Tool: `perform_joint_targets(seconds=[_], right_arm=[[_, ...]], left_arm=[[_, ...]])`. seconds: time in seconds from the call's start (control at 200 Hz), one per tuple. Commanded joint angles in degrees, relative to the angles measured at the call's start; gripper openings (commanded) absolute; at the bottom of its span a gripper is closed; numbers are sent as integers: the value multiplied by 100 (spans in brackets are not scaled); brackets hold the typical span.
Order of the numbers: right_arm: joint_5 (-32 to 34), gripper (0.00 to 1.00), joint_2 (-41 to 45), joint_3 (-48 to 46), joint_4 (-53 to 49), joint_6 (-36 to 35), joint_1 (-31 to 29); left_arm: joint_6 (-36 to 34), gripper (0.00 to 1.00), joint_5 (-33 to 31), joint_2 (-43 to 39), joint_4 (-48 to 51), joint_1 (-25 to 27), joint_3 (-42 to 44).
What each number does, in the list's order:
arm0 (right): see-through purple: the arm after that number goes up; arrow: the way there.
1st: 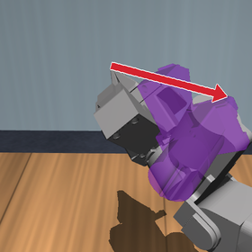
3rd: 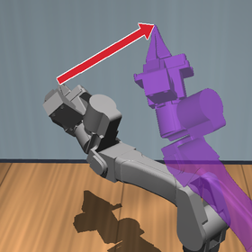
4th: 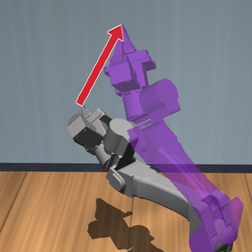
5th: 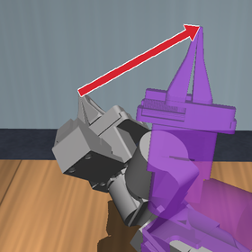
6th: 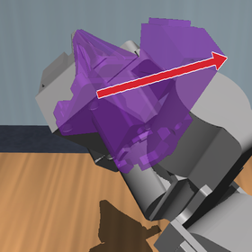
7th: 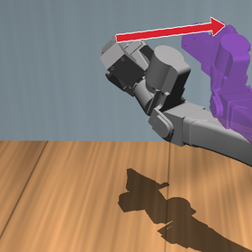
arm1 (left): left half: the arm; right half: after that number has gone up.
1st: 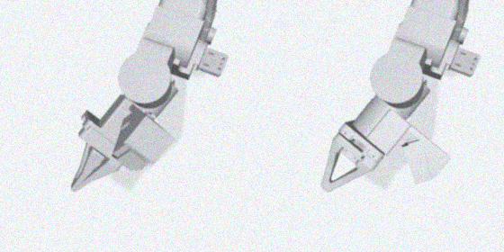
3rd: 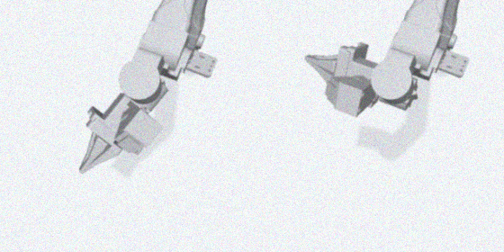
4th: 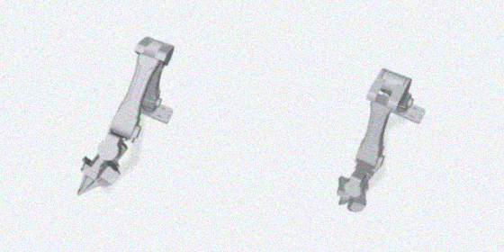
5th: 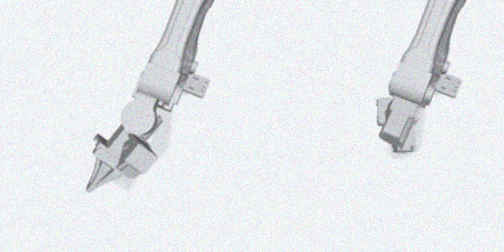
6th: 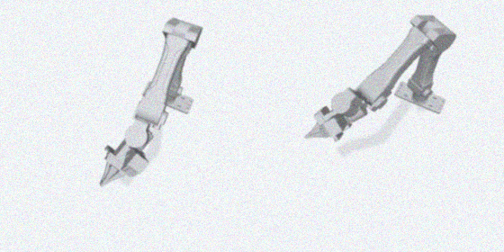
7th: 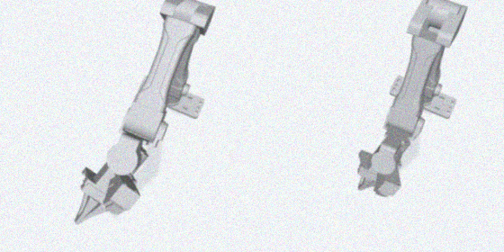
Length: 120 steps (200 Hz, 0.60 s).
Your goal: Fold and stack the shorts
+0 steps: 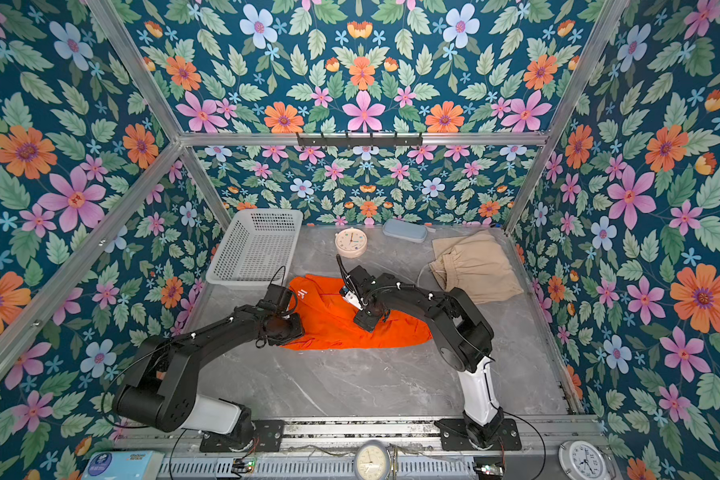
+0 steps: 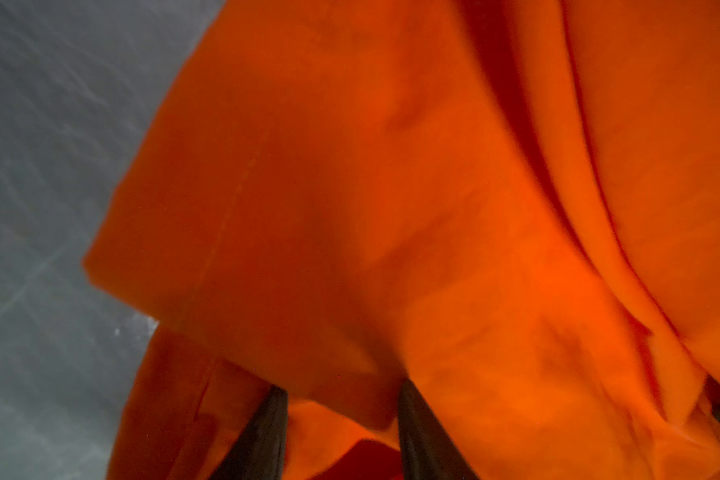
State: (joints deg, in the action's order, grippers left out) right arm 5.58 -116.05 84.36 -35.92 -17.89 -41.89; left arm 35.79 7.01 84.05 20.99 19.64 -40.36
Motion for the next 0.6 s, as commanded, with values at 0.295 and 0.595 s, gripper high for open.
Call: perform_joint_targets(seconds=[0.295, 0.595], right_arm=[[-61, 77, -872, 1794, 13, 927, 1250], [-207, 76, -562, 2245, -201, 1197, 1499]], left_arm=[[22, 46, -88, -13, 300, -4, 168], [77, 51, 6, -703, 356, -4, -235]])
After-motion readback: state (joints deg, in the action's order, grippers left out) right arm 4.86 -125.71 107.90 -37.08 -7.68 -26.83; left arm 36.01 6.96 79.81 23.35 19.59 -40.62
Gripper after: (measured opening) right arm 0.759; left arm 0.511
